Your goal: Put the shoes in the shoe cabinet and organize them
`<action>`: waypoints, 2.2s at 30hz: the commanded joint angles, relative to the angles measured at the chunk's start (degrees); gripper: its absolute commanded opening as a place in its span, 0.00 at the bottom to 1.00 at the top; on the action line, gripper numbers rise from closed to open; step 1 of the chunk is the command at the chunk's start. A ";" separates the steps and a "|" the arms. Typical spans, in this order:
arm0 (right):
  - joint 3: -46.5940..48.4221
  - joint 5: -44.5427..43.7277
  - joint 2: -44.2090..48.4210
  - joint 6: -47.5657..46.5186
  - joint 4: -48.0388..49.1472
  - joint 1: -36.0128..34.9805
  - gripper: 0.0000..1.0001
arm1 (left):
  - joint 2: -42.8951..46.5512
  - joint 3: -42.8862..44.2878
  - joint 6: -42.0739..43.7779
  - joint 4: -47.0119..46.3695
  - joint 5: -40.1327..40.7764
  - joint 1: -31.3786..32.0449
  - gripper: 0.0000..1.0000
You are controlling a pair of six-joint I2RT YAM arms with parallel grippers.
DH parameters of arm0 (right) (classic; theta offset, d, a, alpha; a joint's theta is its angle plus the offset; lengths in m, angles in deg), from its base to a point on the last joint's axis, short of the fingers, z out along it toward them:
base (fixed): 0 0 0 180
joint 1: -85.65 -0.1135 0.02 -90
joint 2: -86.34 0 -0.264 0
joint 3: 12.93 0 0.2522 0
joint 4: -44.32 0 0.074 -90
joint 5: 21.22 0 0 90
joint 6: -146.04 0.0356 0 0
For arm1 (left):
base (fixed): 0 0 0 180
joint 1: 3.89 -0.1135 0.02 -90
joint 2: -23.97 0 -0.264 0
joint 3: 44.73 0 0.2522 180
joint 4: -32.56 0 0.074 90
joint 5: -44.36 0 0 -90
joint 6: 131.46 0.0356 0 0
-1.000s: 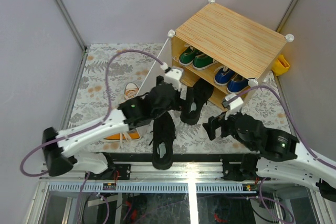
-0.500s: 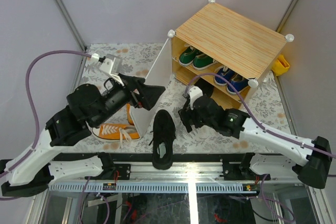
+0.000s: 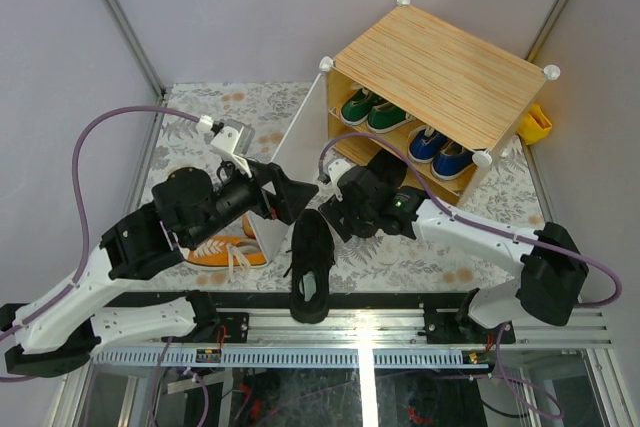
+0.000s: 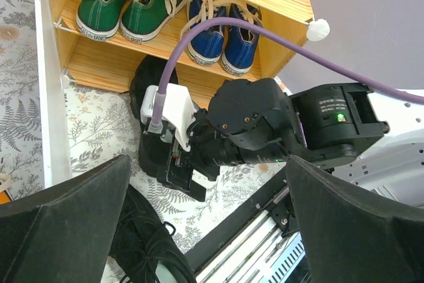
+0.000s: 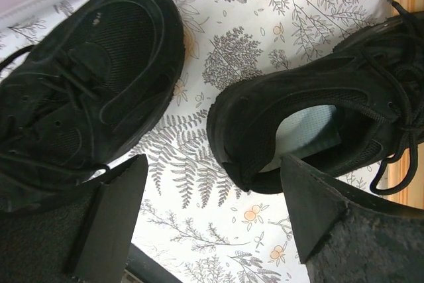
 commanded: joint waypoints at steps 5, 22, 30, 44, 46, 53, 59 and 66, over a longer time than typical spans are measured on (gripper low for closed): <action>0.17 -0.82 -2.38 -2.71 2.70 3.05 0.86 | 4.12 0.18 1.05 -0.74 0.09 0.01 1.00; -2.69 0.05 -6.66 -3.09 4.12 4.14 0.43 | 6.45 -2.29 2.23 0.44 2.82 -0.03 1.00; 1.15 -3.85 -9.49 -6.52 3.36 4.84 0.04 | 7.07 -2.94 2.66 0.62 3.94 -0.01 1.00; 18.36 6.64 -17.46 -13.60 -1.00 12.54 0.01 | 7.63 -1.49 4.62 0.93 4.64 -0.03 1.00; 20.03 7.47 -18.87 -14.68 -1.13 13.39 0.02 | 7.40 -1.43 5.11 0.99 5.13 -0.03 1.00; 25.81 10.20 -23.96 -18.46 -0.45 16.41 0.01 | 5.85 -1.21 6.26 1.06 6.14 -0.04 1.00; 29.96 12.54 -27.06 -21.12 0.34 18.59 0.01 | 5.37 -1.34 7.35 0.97 7.54 -0.07 1.00; 33.02 15.36 -30.04 -23.76 2.77 19.80 0.02 | 3.94 -1.59 8.19 0.71 8.73 -0.06 1.00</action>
